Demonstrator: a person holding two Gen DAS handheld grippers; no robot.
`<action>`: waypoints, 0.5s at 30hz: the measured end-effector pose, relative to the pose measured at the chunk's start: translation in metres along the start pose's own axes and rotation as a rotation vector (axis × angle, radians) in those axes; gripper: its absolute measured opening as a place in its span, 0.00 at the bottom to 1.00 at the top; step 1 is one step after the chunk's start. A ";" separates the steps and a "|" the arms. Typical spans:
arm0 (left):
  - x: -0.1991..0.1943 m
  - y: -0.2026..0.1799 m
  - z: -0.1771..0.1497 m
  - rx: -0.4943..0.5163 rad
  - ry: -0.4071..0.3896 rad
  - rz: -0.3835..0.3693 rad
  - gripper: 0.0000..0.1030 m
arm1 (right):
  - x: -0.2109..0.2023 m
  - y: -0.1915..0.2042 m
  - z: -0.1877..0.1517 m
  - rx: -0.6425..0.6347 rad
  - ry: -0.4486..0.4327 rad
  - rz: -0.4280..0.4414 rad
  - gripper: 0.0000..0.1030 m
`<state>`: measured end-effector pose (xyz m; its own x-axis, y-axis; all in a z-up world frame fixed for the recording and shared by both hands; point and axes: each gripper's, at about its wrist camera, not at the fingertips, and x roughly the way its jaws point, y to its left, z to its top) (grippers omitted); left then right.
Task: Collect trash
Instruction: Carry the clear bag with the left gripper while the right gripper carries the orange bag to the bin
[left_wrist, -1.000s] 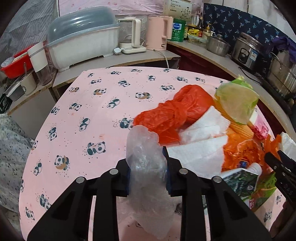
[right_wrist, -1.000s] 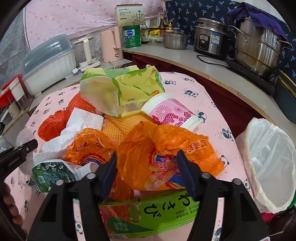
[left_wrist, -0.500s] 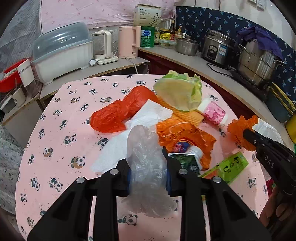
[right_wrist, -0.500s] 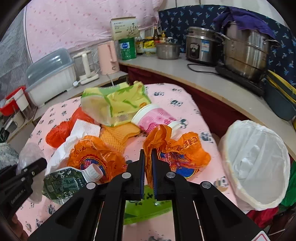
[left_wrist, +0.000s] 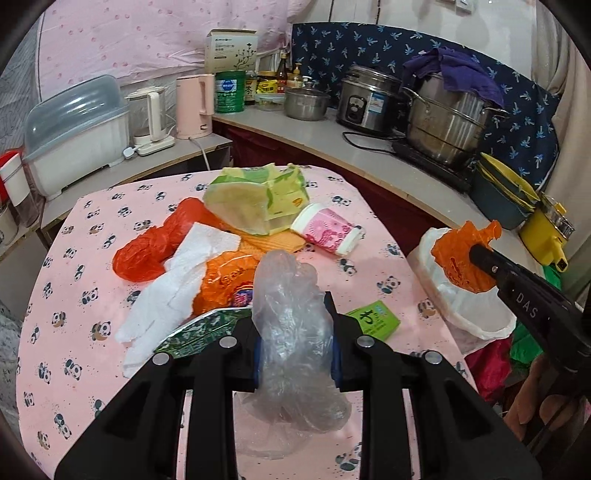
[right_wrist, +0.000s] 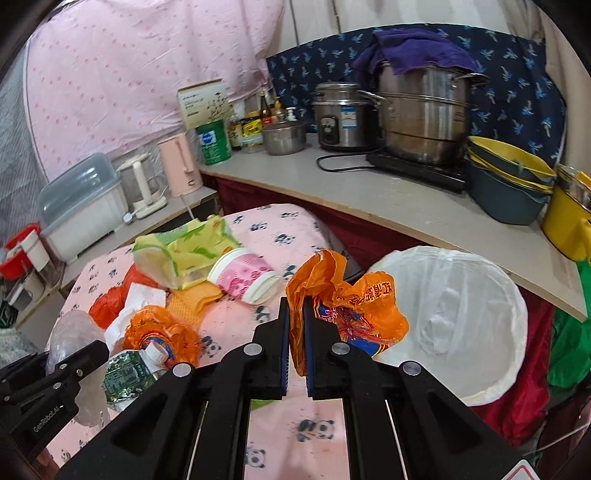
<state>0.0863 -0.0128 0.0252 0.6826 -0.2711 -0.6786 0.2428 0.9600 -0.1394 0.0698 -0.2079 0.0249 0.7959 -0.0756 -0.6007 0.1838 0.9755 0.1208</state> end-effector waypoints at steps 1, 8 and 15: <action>0.000 -0.005 0.001 0.007 -0.001 -0.013 0.24 | -0.003 -0.006 0.000 0.008 -0.005 -0.008 0.06; 0.003 -0.039 0.009 0.034 0.006 -0.099 0.25 | -0.018 -0.053 -0.003 0.079 -0.026 -0.067 0.06; 0.015 -0.085 0.018 0.100 0.015 -0.149 0.25 | -0.020 -0.097 -0.005 0.155 -0.029 -0.103 0.06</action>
<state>0.0876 -0.1000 0.0398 0.6238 -0.4084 -0.6664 0.4085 0.8973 -0.1675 0.0331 -0.3004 0.0217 0.7841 -0.1810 -0.5937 0.3496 0.9191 0.1816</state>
